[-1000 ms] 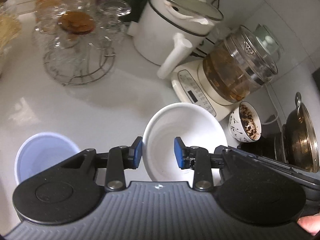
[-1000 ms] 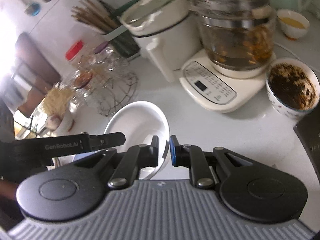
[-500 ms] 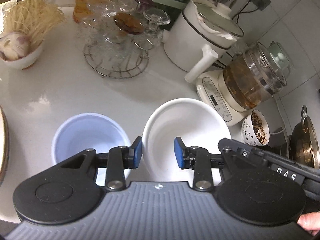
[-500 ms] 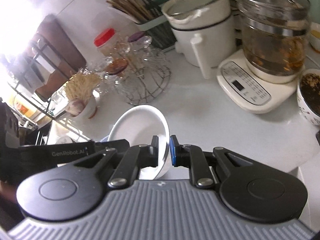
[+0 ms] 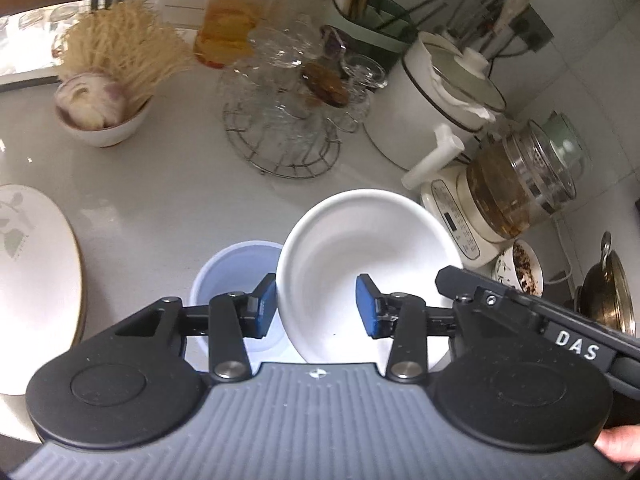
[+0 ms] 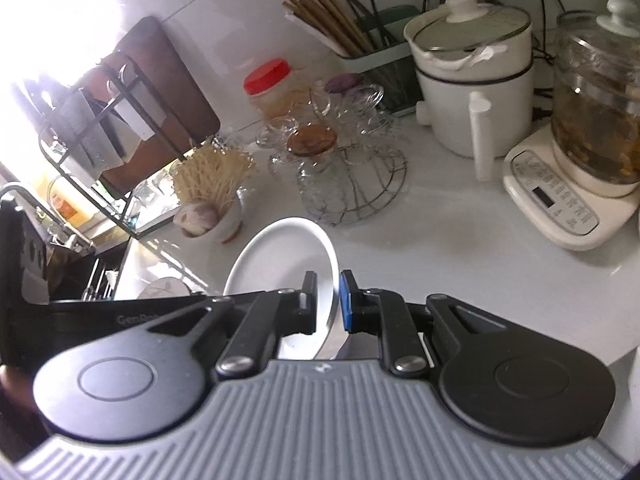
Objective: Organize plates and bowls
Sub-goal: 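Lower the white ceramic bowl into the translucent plastic bowls with both grippers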
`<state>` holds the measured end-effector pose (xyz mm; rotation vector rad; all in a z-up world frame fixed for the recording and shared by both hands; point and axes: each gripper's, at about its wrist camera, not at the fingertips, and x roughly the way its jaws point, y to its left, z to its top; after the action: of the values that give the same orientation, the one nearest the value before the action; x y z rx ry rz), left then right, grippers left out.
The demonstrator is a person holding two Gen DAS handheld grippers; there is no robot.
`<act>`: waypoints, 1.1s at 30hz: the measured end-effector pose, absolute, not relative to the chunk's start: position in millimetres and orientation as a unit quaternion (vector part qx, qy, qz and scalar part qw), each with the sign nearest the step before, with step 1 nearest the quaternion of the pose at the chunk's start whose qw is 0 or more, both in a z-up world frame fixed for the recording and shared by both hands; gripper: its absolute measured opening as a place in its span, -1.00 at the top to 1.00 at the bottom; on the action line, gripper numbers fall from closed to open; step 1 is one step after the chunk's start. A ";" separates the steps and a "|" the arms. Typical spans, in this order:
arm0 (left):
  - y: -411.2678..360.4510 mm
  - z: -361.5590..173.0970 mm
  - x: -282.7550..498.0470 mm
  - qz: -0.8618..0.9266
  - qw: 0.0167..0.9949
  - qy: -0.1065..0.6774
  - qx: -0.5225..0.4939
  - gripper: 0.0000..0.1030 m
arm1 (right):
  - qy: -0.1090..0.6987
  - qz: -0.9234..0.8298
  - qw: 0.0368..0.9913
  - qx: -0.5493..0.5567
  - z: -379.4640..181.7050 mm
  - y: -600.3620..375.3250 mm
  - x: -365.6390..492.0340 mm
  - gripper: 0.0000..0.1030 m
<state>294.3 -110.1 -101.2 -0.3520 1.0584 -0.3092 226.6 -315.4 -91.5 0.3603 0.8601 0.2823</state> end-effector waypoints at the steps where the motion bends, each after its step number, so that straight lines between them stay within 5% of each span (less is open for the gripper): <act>1: -106.5 -101.0 293.3 -0.143 0.839 0.498 -0.168 0.10 | 0.416 0.136 0.883 0.171 -92.7 -312.2 227.2 0.70; 33: -66.3 -147.9 299.3 -0.105 0.820 0.524 -0.202 0.10 | 0.483 0.122 0.853 0.154 -148.6 -272.8 250.6 0.70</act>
<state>299.3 -66.3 -147.9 -0.4301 1.1165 -0.2233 250.6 -272.8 -148.6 0.3243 1.0154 0.2562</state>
